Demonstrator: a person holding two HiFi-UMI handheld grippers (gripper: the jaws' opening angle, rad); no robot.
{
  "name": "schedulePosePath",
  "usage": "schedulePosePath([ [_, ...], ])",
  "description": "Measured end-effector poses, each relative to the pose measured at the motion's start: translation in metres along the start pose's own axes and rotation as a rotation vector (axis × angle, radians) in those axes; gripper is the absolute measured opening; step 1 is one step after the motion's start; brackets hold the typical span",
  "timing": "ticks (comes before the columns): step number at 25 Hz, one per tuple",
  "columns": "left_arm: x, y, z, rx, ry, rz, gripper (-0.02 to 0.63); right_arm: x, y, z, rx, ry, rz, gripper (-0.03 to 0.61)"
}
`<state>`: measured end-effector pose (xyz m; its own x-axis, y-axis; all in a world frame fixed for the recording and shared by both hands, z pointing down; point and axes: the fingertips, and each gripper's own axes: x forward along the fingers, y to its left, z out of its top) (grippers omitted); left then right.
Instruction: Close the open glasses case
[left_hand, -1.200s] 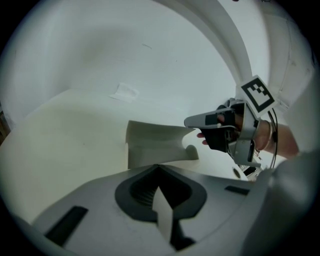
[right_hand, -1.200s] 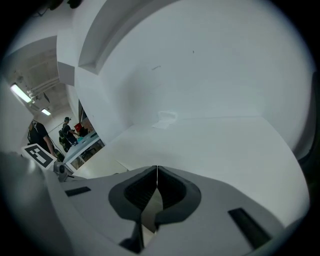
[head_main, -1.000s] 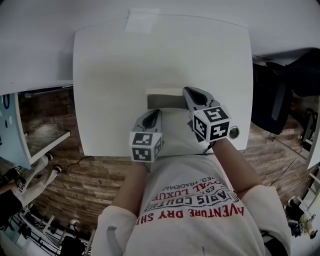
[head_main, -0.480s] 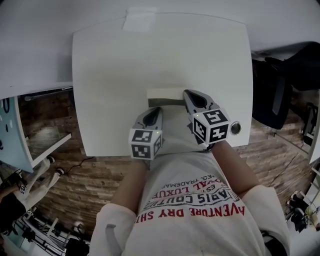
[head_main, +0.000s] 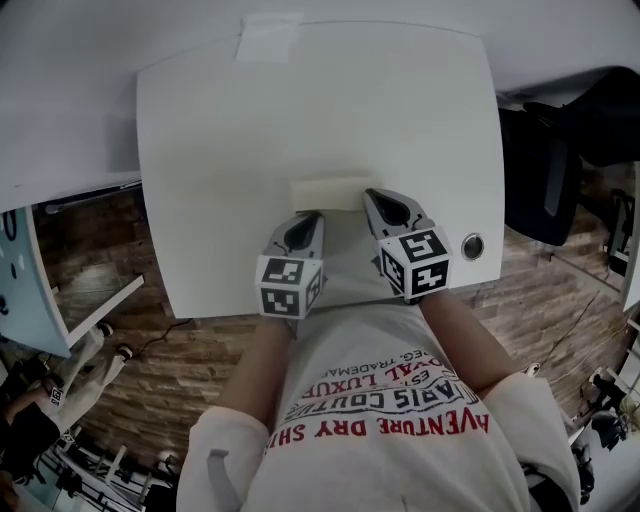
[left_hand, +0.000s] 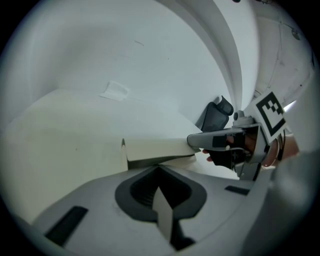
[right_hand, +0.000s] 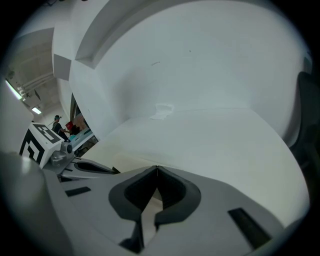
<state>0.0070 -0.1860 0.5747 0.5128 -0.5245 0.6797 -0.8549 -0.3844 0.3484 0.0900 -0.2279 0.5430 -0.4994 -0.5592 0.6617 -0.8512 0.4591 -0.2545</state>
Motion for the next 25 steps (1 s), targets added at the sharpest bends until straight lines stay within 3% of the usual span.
schedulePosePath([
  [7,-0.002,-0.008,-0.007,0.022,0.032,-0.03,-0.002,0.0,0.0,-0.017,0.029,0.014,-0.019,0.012],
  [14,-0.004,-0.005,0.002,0.051,0.016,-0.033,-0.002,-0.005,-0.002,-0.002,0.046,-0.049,-0.046,0.012],
  [18,-0.019,-0.006,0.033,0.063,-0.069,-0.038,-0.002,-0.018,-0.001,0.021,0.03,-0.126,-0.077,0.012],
  [25,-0.074,-0.018,0.118,0.149,-0.327,-0.065,-0.002,-0.065,0.019,0.078,-0.069,-0.35,-0.106,0.012],
])
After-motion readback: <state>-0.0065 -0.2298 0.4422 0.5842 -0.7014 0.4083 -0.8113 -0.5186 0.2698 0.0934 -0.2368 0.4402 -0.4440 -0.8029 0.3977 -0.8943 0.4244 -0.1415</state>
